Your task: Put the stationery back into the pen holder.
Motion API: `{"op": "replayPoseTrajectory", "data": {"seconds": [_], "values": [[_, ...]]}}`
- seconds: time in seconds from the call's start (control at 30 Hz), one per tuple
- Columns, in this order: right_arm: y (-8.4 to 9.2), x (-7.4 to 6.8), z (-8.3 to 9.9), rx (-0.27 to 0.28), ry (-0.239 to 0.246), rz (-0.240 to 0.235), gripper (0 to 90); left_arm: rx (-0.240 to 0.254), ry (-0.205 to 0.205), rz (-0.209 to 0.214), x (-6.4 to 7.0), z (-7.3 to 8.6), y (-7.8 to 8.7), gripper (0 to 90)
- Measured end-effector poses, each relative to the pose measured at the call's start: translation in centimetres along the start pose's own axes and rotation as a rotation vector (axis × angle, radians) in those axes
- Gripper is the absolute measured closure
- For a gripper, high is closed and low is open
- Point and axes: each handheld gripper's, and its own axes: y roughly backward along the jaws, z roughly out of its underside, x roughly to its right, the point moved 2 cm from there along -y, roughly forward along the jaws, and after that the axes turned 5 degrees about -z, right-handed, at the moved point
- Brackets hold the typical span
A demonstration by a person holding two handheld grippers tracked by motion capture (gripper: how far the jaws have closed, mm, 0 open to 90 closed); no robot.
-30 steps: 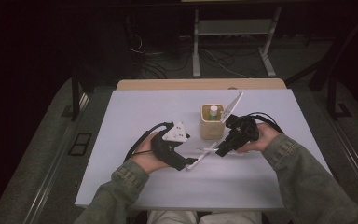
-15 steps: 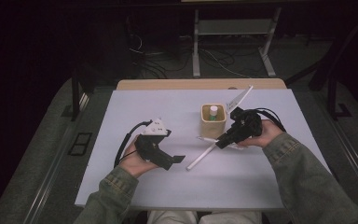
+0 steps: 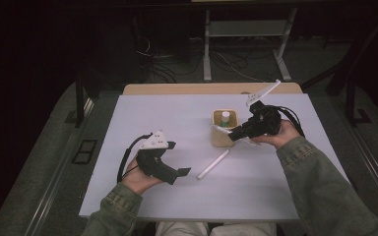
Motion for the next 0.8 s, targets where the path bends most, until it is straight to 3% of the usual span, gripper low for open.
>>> {"op": "replayPoseTrajectory", "data": {"seconds": [0.43, 0.8], "values": [[0.8, 1.3, -1.5, 0.111, -0.007, 0.066, 78.1, 0.060, 0.105, -0.006, -0.6, 2.9, 0.5, 0.0], [0.9, 1.7, -3.6, 0.155, 0.008, 0.093, 78.1, 0.084, 0.125, -0.012, -0.7, 3.8, 0.7, 0.0]]}}
